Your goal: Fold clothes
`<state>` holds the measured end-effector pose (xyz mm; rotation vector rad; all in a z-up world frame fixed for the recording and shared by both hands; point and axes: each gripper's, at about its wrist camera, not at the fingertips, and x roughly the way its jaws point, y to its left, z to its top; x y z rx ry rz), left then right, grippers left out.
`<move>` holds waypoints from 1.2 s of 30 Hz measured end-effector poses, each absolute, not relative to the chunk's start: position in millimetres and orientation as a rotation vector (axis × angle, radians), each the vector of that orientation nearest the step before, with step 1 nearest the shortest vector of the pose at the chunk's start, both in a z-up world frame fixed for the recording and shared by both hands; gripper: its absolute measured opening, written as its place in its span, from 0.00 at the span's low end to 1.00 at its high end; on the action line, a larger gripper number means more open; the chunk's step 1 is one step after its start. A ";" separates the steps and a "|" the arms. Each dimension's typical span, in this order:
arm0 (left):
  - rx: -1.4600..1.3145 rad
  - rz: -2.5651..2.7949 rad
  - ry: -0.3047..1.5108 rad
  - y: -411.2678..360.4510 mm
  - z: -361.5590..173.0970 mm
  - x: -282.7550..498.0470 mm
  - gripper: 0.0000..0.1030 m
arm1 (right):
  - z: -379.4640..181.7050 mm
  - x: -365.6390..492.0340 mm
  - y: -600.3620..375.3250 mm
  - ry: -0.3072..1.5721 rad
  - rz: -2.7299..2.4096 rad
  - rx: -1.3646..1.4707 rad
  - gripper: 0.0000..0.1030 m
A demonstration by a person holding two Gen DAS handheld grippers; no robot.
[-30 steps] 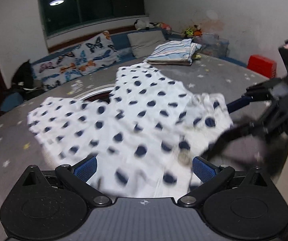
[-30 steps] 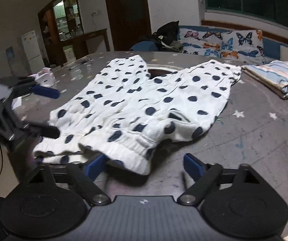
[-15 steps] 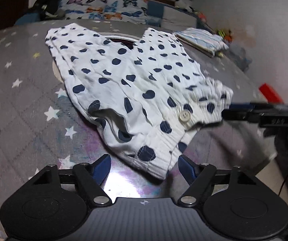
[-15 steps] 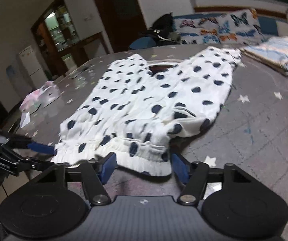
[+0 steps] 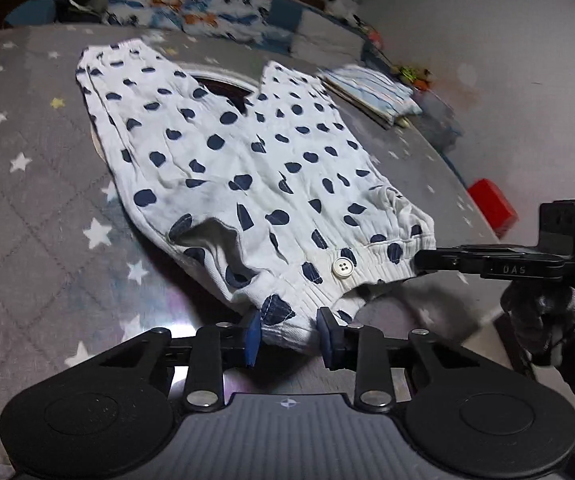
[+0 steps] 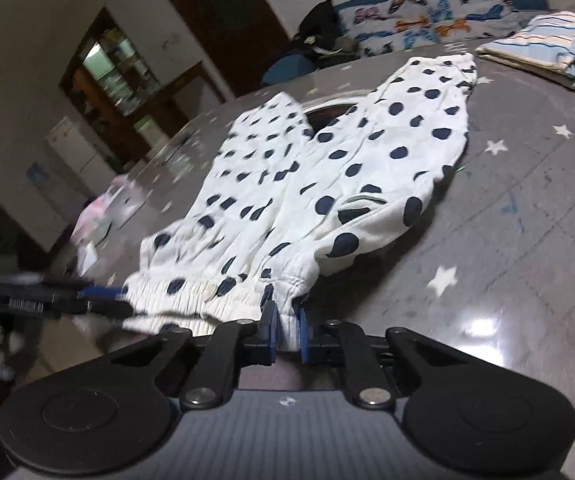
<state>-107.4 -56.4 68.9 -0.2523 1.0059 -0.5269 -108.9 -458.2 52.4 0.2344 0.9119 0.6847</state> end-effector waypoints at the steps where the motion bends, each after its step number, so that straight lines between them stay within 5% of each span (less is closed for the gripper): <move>1: -0.243 -0.526 1.022 -54.4 67.2 -108.2 0.32 | 51.9 -110.5 -457.5 0.926 0.693 0.226 0.10; 7: -0.171 -0.517 1.070 -41.1 64.6 -115.9 0.39 | 39.0 -122.5 -454.1 1.036 0.711 0.124 0.22; 15: -0.167 -0.494 0.920 -22.3 98.6 -103.4 0.45 | 75.4 -118.4 -466.1 0.899 0.612 0.012 0.29; 19: -0.168 -0.473 0.857 -29.0 102.3 -82.8 0.45 | 80.9 -101.6 -451.9 0.814 0.587 -0.028 0.43; 36: -0.114 -0.345 0.878 -27.3 54.2 -47.6 0.42 | 43.4 -86.0 -415.9 0.753 0.549 -0.233 0.51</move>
